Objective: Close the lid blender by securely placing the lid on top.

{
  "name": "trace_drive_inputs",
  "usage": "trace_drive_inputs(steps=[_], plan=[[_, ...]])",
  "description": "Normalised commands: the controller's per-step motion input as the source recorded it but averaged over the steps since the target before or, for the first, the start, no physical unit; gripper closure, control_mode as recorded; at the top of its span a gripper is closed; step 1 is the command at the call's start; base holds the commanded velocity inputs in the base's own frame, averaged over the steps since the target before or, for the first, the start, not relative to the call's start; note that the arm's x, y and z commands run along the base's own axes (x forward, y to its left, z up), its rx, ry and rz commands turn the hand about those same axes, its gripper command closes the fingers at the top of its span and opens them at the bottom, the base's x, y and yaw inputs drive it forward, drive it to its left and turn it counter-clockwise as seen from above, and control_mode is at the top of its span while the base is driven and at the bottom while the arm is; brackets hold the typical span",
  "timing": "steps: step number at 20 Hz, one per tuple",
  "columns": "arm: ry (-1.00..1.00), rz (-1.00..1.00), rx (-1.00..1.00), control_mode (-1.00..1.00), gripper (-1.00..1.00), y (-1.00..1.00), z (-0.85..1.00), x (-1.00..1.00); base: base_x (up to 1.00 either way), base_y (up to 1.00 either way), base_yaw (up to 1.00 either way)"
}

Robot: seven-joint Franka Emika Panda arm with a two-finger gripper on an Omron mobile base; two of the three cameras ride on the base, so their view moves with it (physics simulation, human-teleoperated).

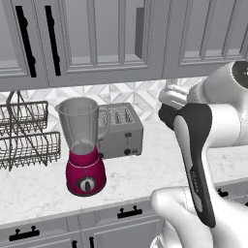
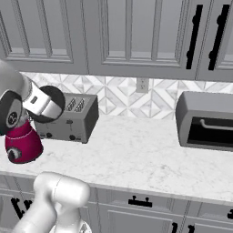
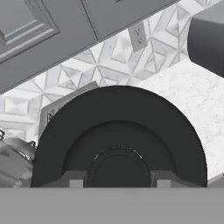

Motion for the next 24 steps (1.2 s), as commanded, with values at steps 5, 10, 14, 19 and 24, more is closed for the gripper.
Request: trace_drive_inputs(steps=[5,10,14,19,24], plan=[[0.04,0.00,0.00,-1.00,1.00,0.85,0.65,-0.12,0.00,0.00,0.00],[0.02,0.00,0.00,-1.00,1.00,0.75,0.07,0.00,0.00,0.00,0.00],[0.00,0.00,0.00,-1.00,1.00,0.63,0.00,0.09,0.00,0.00,0.00],[0.00,0.00,0.00,-1.00,1.00,0.52,0.00,0.32,0.00,0.00,0.00],[0.02,0.00,0.00,-1.00,1.00,0.59,0.07,0.46,0.00,0.00,0.00]])
